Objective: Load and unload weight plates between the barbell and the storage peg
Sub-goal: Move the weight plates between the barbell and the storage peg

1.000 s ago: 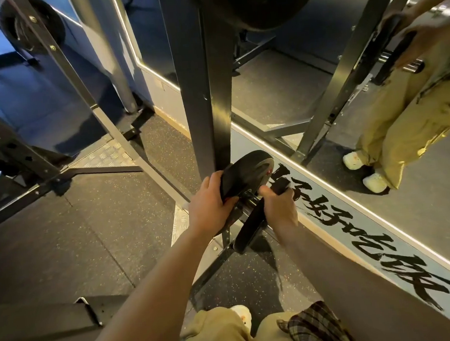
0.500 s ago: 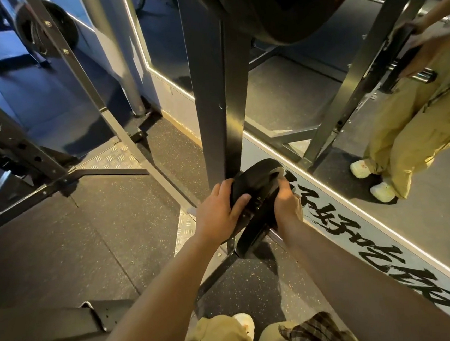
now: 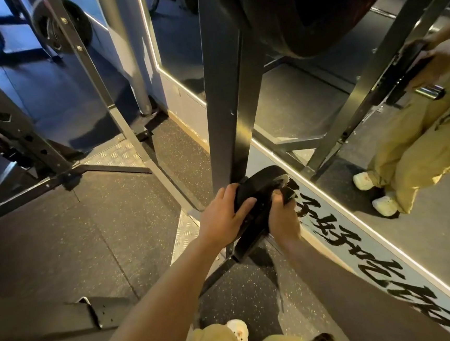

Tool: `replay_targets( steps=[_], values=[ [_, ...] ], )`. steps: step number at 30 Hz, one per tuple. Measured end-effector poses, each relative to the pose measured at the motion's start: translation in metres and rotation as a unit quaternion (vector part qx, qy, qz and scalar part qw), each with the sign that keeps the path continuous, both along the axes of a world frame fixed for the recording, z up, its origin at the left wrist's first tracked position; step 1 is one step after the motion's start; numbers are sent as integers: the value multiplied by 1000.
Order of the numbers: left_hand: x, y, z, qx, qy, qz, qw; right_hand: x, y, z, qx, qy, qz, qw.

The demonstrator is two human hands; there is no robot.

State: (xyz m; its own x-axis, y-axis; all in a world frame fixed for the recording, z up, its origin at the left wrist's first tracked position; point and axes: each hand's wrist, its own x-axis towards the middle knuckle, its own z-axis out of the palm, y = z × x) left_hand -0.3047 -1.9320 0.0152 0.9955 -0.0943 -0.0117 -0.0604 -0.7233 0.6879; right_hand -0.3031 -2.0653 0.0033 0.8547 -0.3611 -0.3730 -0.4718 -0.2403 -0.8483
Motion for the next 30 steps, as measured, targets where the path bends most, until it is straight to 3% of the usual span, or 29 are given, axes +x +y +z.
replay_targets(
  steps=[3, 5, 9, 12, 14, 19, 24, 30],
  values=[
    [2, 1, 1, 10, 6, -1, 1000, -25, 23, -5, -92, -75, 43, 992],
    [2, 2, -1, 11, 7, -3, 1000, -29, 29, -12, -125, -79, 62, 987],
    [3, 3, -6, 6, -4, -7, 1000, -18, 31, -13, -134, -80, 12, 988],
    [2, 3, -5, 0, 3, -2, 1000, -8, 30, -4, -71, -51, -32, 996],
    [0, 2, -3, -9, 10, -5, 1000, 9, 25, 5, -11, 30, -59, 998],
    [0, 2, 2, -3, 17, -6, 1000, 48, -10, 29, 233, 163, -164, 945],
    [1, 4, 3, 7, 22, -4, 1000, 33, -6, 25, 208, 147, -164, 953],
    [3, 6, 2, 24, 42, -26, 998, 36, -11, 30, 186, 180, -91, 962]
  ],
)
